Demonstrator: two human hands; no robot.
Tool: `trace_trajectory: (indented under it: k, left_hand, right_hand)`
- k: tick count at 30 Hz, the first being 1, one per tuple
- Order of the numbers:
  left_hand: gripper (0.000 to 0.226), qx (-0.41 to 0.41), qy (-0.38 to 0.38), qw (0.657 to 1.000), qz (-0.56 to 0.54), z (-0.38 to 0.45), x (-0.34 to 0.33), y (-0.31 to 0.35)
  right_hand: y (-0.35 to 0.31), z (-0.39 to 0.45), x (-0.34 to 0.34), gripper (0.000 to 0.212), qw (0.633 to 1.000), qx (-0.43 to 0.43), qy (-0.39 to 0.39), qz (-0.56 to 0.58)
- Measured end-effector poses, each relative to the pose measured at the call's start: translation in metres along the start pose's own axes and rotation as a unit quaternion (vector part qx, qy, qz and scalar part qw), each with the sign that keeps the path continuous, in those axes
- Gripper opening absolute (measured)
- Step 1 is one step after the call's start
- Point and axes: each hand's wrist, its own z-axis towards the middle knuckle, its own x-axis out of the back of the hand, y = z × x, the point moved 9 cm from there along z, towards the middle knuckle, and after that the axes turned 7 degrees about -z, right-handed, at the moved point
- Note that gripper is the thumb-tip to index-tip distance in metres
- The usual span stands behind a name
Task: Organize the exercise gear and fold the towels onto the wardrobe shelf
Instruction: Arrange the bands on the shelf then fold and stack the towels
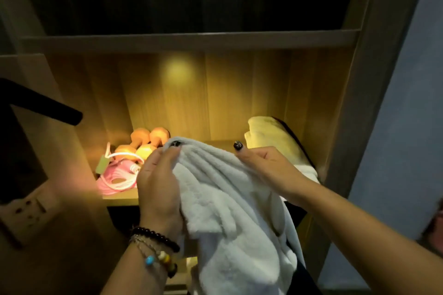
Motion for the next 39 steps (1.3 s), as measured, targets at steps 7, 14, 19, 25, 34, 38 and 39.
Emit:
trace_trajectory:
  k: [7, 14, 19, 25, 34, 38, 39]
  left_hand:
    - [0.014, -0.063, 0.122, 0.976, 0.169, 0.003, 0.066, -0.002]
    - [0.058, -0.22, -0.236, 0.814, 0.483, -0.026, -0.027, -0.017]
    - [0.047, -0.128, -0.295, 0.77, 0.551, -0.02, -0.034, -0.069]
    - [0.027, -0.223, -0.163, 0.823, 0.497, -0.021, -0.039, -0.059]
    - [0.034, -0.238, -0.083, 0.867, 0.429, -0.005, -0.029, -0.047]
    - [0.036, -0.224, -0.039, 0.873, 0.431, 0.008, -0.002, -0.036]
    - [0.036, -0.214, -0.028, 0.877, 0.43, 0.012, 0.006, -0.034]
  right_hand:
    - [0.096, -0.026, 0.022, 0.018, 0.988, -0.124, 0.09, 0.033]
    - [0.062, -0.022, 0.031, 0.007, 0.984, -0.095, 0.121, 0.086]
    - [0.041, -0.024, 0.018, 0.007, 0.982, -0.05, 0.103, 0.148]
    - [0.066, -0.031, 0.023, 0.033, 0.986, -0.02, 0.152, 0.073]
    - [0.128, -0.061, 0.074, 0.037, 0.91, 0.051, 0.349, -0.219]
    - [0.184, -0.079, 0.103, 0.035, 0.897, -0.086, 0.39, -0.19]
    - [0.192, -0.085, 0.11, 0.034, 0.89, -0.118, 0.401, -0.181]
